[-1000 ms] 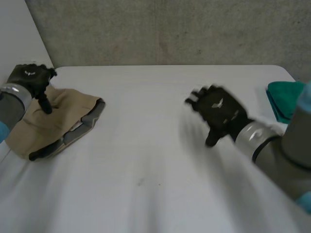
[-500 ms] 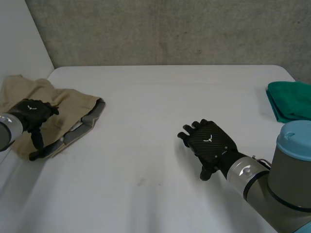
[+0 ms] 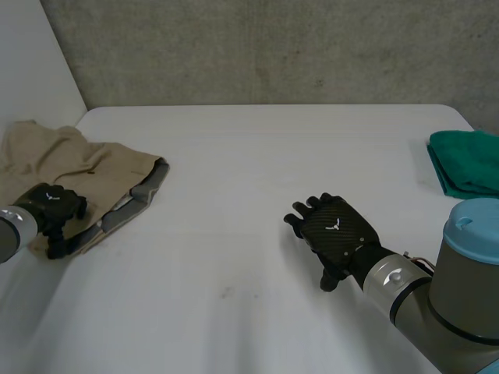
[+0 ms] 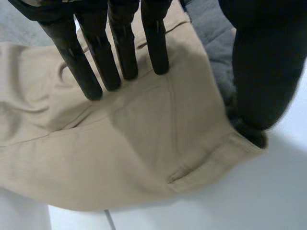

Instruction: Fold the laundry.

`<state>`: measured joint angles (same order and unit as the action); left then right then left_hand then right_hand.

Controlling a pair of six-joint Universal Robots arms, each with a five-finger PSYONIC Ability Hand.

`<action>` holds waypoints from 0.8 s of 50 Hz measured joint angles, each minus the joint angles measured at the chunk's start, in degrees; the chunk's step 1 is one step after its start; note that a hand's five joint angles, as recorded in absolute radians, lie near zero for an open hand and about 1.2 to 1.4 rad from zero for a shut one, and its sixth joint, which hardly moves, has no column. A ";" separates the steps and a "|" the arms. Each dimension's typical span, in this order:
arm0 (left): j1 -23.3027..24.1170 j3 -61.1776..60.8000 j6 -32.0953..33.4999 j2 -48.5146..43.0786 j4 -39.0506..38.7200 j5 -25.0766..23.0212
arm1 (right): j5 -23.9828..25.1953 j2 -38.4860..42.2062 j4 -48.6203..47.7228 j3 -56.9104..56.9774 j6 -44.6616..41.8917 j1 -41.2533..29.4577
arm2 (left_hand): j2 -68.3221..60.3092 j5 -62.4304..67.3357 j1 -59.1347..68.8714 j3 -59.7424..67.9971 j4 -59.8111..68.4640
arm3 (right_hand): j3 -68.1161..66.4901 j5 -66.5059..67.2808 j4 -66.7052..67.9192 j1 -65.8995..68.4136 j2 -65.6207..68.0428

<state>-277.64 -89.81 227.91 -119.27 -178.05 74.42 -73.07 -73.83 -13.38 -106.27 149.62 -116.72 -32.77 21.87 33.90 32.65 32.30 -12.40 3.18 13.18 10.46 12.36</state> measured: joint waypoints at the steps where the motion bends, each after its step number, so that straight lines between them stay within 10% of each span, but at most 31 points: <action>1: 0.00 0.00 0.00 0.00 0.00 0.00 | 0.00 0.00 0.00 0.00 0.00 0.00 | 0.00 0.00 0.00 0.00 0.00 | 0.00 0.00 0.00 0.00 0.00; 9: 2.19 0.83 -0.36 -2.17 -6.90 6.35 | -0.22 -0.02 0.09 -0.07 -0.03 0.54 | -34.76 33.14 31.01 34.53 35.63 | 0.00 0.00 0.00 0.00 0.00; 19: 11.63 6.81 -4.22 -2.82 -10.56 14.86 | -0.49 -0.48 0.03 0.44 0.03 3.86 | -35.45 33.14 31.01 35.18 36.11 | 0.00 0.00 0.00 0.00 0.00; 40: 44.19 22.96 -30.80 0.84 -1.61 13.88 | -0.64 -0.80 0.11 4.11 1.04 14.96 | -35.62 33.52 31.35 36.27 36.37 | 0.00 0.00 0.00 0.00 0.00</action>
<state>-233.45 -66.85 197.12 -118.42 -179.66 88.29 -73.71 -74.62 -13.27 -102.17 150.66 -101.76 -68.39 55.39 65.25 68.91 68.67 -12.40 3.18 13.18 10.46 12.36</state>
